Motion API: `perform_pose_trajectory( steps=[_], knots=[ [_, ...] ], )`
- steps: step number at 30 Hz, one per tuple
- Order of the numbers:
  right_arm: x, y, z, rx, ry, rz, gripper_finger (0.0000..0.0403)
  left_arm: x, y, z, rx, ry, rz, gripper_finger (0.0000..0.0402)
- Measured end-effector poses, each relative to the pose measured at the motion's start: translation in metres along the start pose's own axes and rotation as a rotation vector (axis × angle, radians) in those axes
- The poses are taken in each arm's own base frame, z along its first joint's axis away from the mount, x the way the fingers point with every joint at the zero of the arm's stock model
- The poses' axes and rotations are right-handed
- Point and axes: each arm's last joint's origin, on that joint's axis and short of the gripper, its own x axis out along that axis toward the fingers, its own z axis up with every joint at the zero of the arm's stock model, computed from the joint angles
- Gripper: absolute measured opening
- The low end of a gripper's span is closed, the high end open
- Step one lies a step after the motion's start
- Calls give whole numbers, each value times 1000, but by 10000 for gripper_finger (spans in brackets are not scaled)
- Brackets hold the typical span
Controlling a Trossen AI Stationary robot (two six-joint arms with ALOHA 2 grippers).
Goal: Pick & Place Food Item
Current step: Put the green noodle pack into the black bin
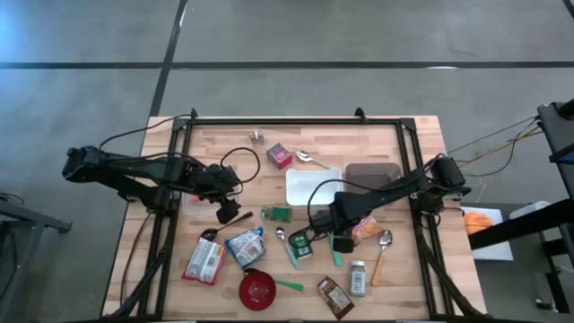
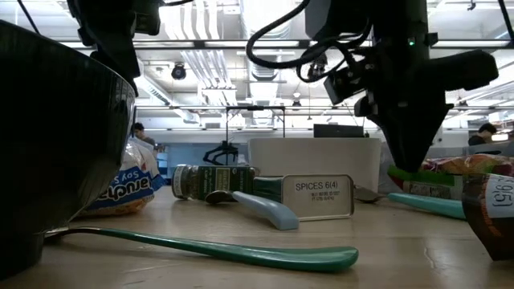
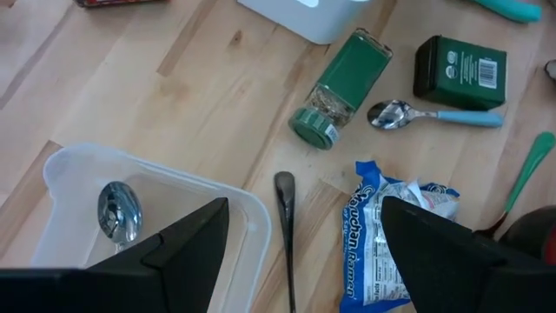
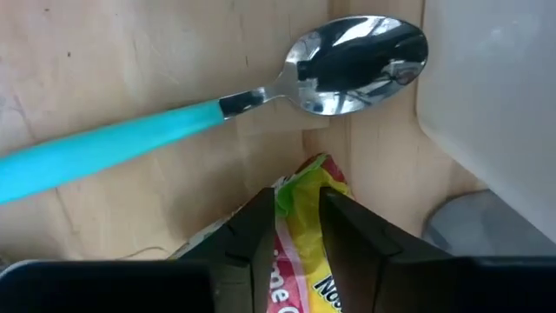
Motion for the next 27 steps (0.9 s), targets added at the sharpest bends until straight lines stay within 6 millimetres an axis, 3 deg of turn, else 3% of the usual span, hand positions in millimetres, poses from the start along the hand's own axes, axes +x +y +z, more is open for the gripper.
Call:
perform_pose_trajectory(
  steps=[7, 19, 27],
  knots=[
    [-5, 0, -1, 22, -10, 15, 97, 0, 0, -1, 1, 5, 3, 306],
    [-12, 0, 5, 33, -65, -9, 230, 0, 0, 0, 1, 5, 3, 306],
    [-2, -1, 2, 7, -80, -48, 251, 0, 0, 0, 0, 4, 3, 306]
  ],
)
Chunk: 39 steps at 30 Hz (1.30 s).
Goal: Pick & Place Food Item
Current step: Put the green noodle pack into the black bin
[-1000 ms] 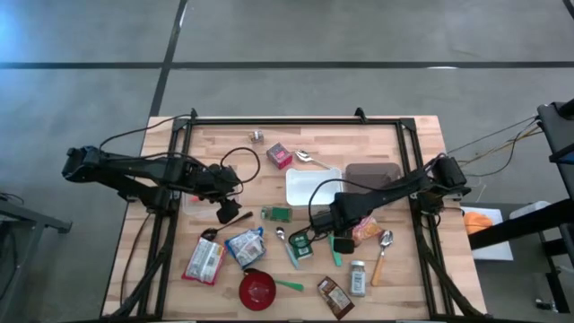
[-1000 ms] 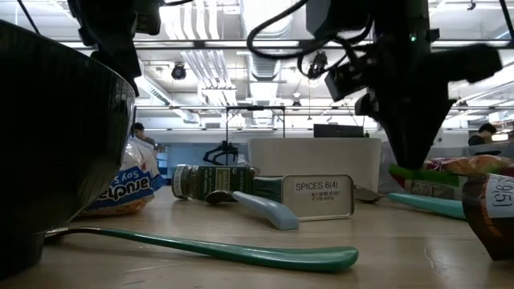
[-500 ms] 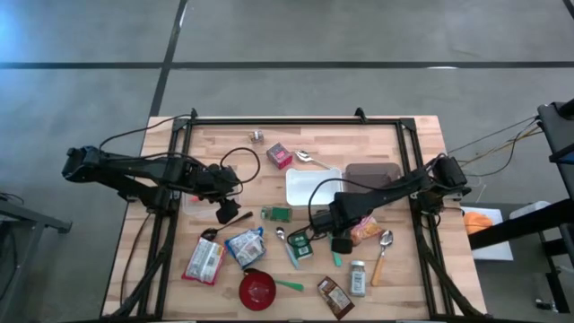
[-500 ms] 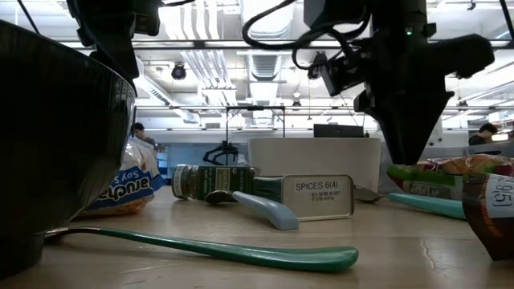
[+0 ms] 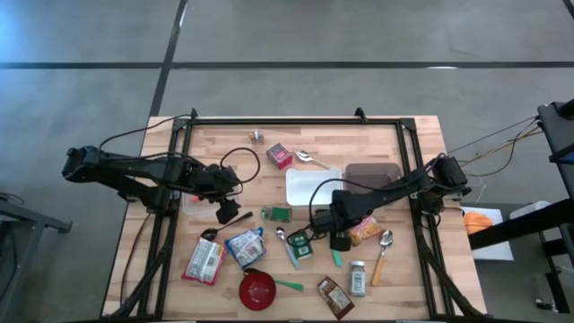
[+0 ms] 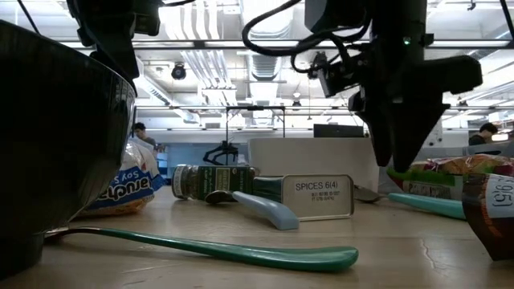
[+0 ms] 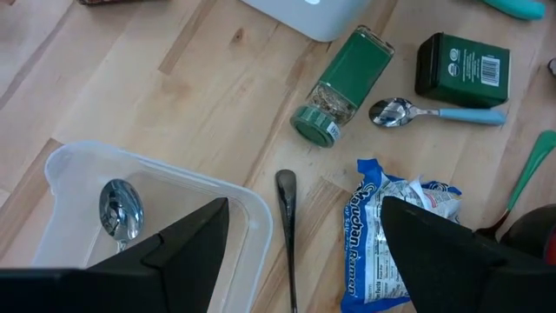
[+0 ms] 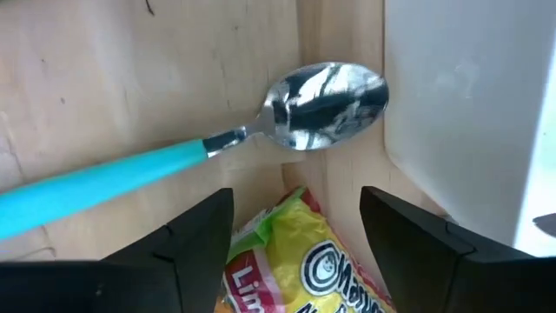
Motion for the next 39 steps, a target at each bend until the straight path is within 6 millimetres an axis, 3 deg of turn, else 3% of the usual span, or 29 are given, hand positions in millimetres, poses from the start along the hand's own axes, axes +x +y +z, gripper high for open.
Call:
perform_pose_trajectory(
  steps=[17, 21, 32, 39],
  knots=[
    [21, -3, -12, -4, 21, -31, 241, 0, 0, 0, -3, -1, 0, 307],
    [23, -3, -14, 0, 28, -34, 194, 0, 0, 0, -3, -1, 0, 307],
    [20, -2, -11, 31, 18, -24, 21, 0, 0, 0, -4, -1, 0, 307],
    [14, -1, -8, 76, 17, -10, 12, 0, 0, 0, -4, 0, 0, 307]
  ],
)
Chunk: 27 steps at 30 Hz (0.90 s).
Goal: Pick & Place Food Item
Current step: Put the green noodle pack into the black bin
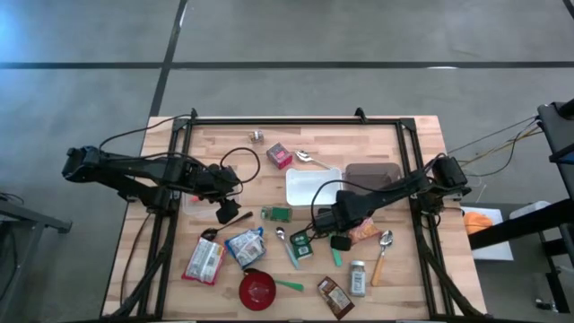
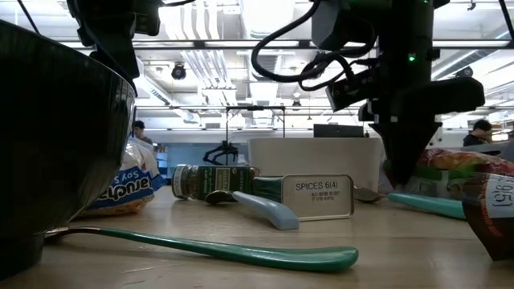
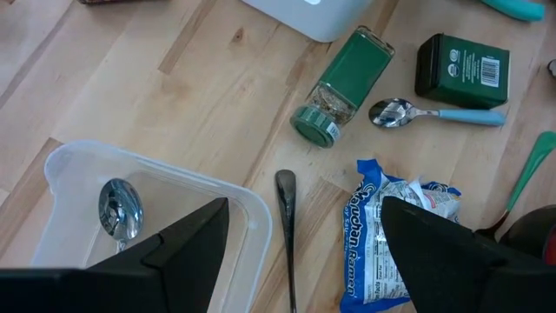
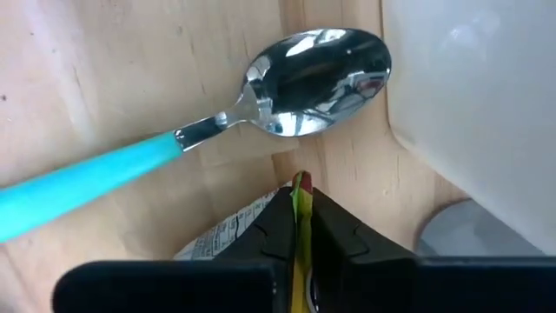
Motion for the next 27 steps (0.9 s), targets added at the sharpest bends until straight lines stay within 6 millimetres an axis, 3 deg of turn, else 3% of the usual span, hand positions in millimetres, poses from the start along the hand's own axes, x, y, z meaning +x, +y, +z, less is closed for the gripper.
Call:
perform_pose_trajectory(
  steps=[6, 12, 27],
  knots=[
    [-9, 7, 0, 22, 16, 89, 10, 0, 0, 0, -3, 1, 0, 307],
    [-37, 9, -5, 76, -43, 139, 9, 0, 0, 0, -6, 2, 1, 307],
    [-126, -27, -41, 332, -324, 315, 8, 0, 0, 0, -2, 3, 1, 306]
  ],
)
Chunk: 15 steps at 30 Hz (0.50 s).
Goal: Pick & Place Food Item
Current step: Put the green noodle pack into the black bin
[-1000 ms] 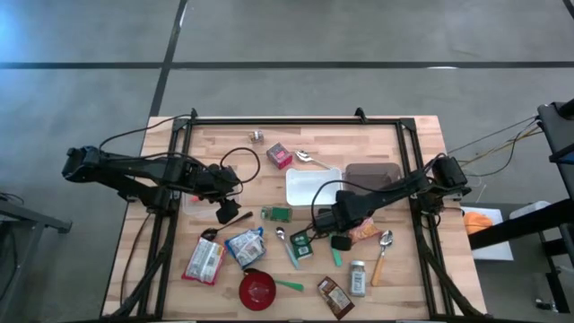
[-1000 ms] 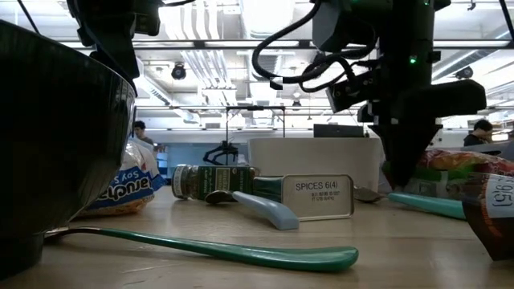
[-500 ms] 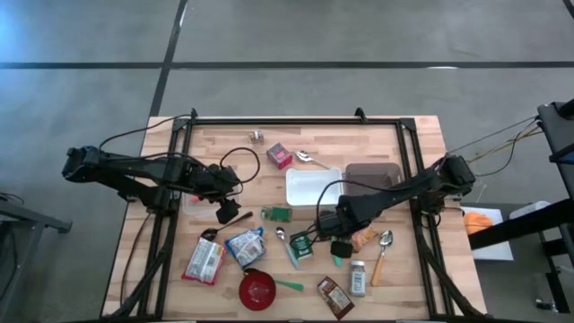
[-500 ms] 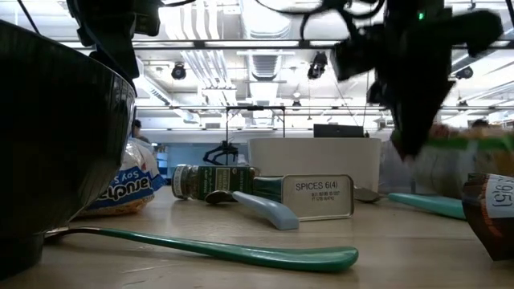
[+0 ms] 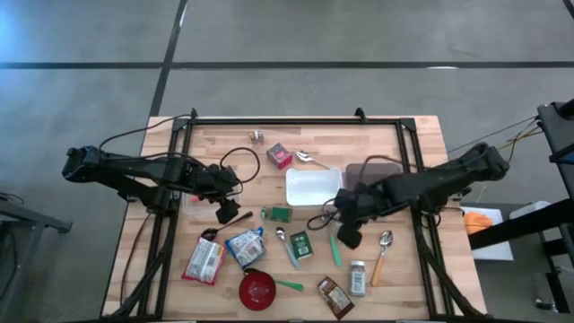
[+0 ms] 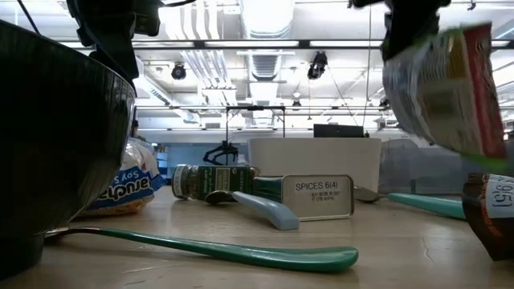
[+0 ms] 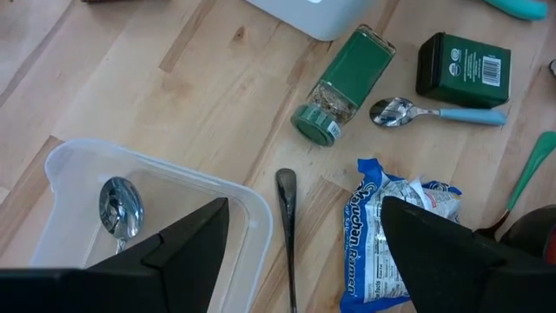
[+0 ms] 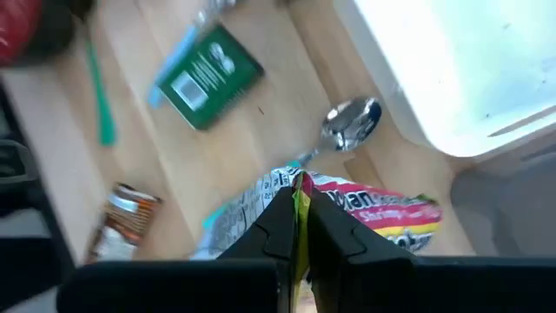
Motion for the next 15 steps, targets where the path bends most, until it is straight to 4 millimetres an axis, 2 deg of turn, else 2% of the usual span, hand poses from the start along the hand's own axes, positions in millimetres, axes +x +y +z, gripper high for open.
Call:
perform_pose_trajectory(
  steps=[8, 15],
  knots=[
    [-55, -20, -5, 85, -209, 60, 8, 0, 0, 0, -4, 0, 0, 306],
    [-92, -48, -7, 180, -354, 82, 8, 0, 0, 0, -22, 3, -10, 306]
  ],
)
